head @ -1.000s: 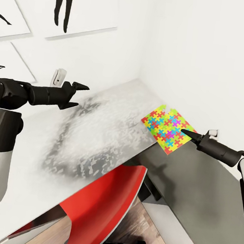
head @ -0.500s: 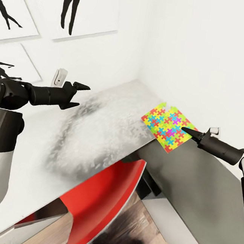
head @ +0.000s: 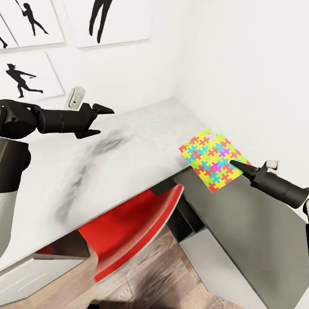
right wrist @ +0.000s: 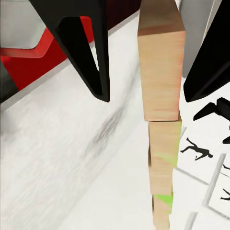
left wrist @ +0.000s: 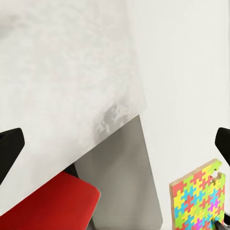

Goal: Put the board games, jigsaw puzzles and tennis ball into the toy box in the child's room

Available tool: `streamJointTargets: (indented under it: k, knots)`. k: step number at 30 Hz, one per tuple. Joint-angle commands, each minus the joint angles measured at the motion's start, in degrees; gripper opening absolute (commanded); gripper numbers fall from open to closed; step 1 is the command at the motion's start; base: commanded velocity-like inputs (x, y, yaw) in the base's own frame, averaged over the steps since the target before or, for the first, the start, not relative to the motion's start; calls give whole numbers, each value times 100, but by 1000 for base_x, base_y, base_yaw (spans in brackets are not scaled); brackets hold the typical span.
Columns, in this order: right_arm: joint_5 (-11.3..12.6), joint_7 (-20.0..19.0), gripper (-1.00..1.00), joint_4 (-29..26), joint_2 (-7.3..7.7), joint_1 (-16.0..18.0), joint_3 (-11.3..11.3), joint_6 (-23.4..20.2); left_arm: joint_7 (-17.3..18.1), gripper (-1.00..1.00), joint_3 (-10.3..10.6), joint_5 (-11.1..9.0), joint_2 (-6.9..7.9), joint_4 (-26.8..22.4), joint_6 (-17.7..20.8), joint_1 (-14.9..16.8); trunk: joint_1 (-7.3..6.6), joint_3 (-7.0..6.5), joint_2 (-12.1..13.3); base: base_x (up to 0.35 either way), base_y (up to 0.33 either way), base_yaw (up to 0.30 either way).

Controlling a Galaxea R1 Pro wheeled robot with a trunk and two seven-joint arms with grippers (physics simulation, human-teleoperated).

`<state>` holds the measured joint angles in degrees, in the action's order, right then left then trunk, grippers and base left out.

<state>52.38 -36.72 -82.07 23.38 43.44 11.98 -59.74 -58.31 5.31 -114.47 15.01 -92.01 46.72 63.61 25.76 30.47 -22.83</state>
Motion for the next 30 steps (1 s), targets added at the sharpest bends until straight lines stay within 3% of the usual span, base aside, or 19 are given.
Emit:
streamJointTargets:
  k: [1,10,21,30]
  knots:
    - [-35,-37,-100,-6,0,5,6,-26,-58,100,1,-49,2,-3,-1,6,2,-1,-9,-107,0,0]
    - [-35,7,-100,-89,1,52,7,-26,-58,100,-2,-49,-3,-2,-6,31,2,-81,-9,-54,0,11]
    - [65,671,-100,-129,-4,526,7,-26,-55,100,-4,-49,-7,-4,-20,68,2,-179,-9,-10,0,63]
    - [199,826,-100,-123,-1,694,7,-26,-57,100,-4,-48,-7,-3,-23,71,2,-259,-9,-2,0,102]
